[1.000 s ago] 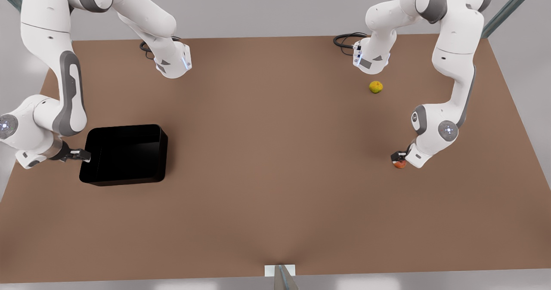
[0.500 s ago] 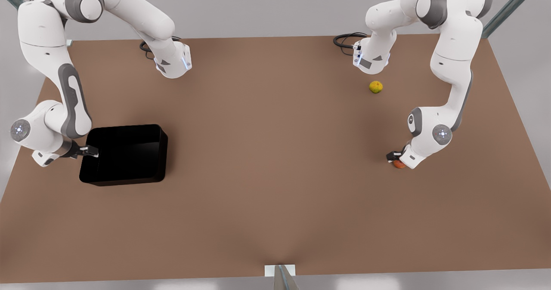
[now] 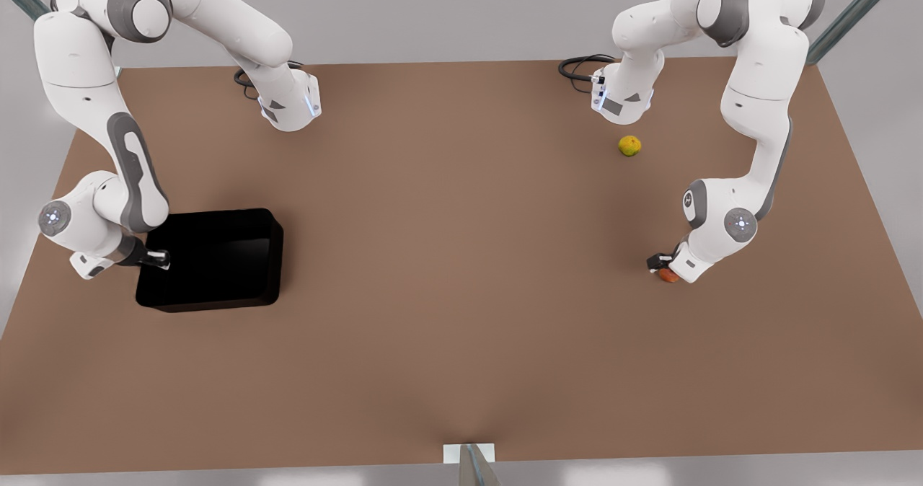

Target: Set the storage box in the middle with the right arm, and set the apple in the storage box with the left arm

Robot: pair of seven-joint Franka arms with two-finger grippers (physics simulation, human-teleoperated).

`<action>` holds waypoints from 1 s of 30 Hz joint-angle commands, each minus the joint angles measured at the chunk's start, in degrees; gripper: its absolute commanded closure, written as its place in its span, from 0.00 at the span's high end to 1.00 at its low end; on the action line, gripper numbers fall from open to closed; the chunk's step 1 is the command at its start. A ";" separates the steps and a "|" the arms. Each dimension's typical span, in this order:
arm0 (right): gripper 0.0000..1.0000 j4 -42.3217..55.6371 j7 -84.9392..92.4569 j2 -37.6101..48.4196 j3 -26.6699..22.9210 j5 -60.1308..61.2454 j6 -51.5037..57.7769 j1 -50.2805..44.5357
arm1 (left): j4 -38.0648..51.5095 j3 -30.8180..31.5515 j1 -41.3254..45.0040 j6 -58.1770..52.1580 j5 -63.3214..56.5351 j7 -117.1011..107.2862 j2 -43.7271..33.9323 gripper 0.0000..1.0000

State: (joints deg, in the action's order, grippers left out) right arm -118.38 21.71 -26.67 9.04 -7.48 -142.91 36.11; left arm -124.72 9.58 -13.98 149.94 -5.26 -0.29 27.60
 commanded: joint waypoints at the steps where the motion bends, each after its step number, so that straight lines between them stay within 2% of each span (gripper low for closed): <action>1: 0.21 -0.01 -0.08 0.04 0.01 0.01 -0.08 0.02 | 0.00 0.00 0.00 0.00 -0.02 -0.06 0.00 1.00; 12: 0.21 0.78 -0.52 0.66 1.33 0.71 0.53 -1.04 | 0.00 0.00 0.09 0.09 -0.02 -0.06 0.09 1.00; 16: 0.21 3.33 -1.40 1.71 3.09 0.71 6.15 -0.42 | 0.00 0.00 0.00 0.09 -0.02 -0.06 0.09 1.00; 21: 0.21 4.91 -1.67 6.19 5.99 3.96 14.41 -0.33 | 0.00 0.00 0.00 0.09 -0.02 -0.06 0.09 1.00; 26: 0.21 8.17 -12.30 6.11 16.10 3.87 18.11 -1.04 | 0.00 0.00 0.00 0.00 -0.02 -0.06 -0.09 1.00; 30: 0.21 10.54 -24.60 6.19 16.27 3.08 21.27 -12.37 | 0.00 0.00 -0.09 0.00 -0.02 -0.06 -0.09 1.00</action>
State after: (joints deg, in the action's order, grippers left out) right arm -107.47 -5.57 -20.54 25.34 -4.25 -121.66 21.33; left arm -124.72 9.58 -14.05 149.94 -5.26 -0.35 27.51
